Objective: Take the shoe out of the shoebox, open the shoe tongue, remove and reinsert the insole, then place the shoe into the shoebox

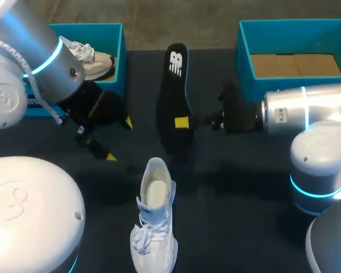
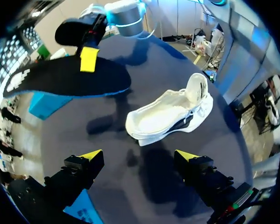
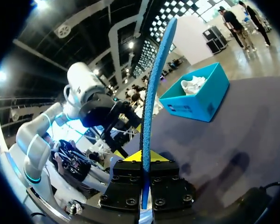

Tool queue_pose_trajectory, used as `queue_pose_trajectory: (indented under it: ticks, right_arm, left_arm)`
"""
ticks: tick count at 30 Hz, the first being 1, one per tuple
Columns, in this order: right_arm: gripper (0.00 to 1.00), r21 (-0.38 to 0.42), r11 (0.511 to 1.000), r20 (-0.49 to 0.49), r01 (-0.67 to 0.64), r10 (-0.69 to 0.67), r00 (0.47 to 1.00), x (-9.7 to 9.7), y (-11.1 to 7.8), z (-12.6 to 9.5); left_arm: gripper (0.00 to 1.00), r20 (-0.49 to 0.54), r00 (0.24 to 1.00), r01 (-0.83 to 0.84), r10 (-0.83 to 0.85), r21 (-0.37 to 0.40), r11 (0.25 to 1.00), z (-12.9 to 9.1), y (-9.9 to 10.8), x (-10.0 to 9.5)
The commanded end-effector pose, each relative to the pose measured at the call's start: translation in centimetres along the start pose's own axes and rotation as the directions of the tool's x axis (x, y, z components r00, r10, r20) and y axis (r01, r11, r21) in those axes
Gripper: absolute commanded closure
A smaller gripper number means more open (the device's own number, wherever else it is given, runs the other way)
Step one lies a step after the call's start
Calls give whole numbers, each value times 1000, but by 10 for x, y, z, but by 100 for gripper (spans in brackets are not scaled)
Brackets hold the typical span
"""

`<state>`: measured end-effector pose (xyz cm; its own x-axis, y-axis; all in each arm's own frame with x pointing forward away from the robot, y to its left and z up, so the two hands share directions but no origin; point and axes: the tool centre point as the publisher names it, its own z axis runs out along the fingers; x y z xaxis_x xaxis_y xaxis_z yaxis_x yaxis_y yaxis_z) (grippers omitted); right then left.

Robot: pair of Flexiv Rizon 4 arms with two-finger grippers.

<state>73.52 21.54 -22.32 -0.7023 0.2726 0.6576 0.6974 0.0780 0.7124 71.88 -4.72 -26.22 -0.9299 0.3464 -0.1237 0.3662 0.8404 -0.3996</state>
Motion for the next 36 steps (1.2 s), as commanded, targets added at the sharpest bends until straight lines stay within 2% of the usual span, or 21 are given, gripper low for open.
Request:
queue_pose_trajectory:
  ticks: [1, 7, 8, 9, 10, 24, 27, 33, 36]
  right_arm:
    - [100, -17, 1000, 0, 10, -10, 1000, 1, -17, 9]
    - [100, -8, 1000, -20, 24, -24, 999, -4, -32, 20]
    - [100, -8, 1000, -20, 24, -24, 999, -4, -32, 20]
    - [100, -8, 1000, -20, 24, -24, 999, -4, -32, 20]
    - [100, -8, 1000, -20, 24, -24, 999, -4, -32, 20]
    - [100, -8, 1000, -20, 24, -24, 999, -4, -32, 20]
    - [100, -23, 999, -39, 28, -29, 999, -5, -37, 22]
    - [100, -85, 995, -99, 51, -60, 993, -4, -47, 25]
    - [100, -103, 993, -123, 59, -72, 990, -1, -50, 29]
  left_arm:
    - [0, -47, 998, 32, -32, -7, 999, 16, 3, -6]
    - [0, -57, 996, 75, -74, 18, 997, 24, 8, 2]
    - [0, -51, 997, 50, -50, 0, 999, 26, 8, 5]
    - [0, -36, 999, 15, -17, -50, 999, 28, 9, 8]
    - [0, -18, 999, -40, 38, -134, 990, 31, 9, 12]
    - [0, -18, 999, -40, 38, -134, 990, 31, 9, 12]
    - [0, -38, 999, -27, 24, -97, 995, 41, 15, 18]
    - [0, -42, 999, -20, 16, -82, 996, 57, 21, 23]
    - [0, -45, 999, -30, 28, -35, 999, 63, 24, 24]
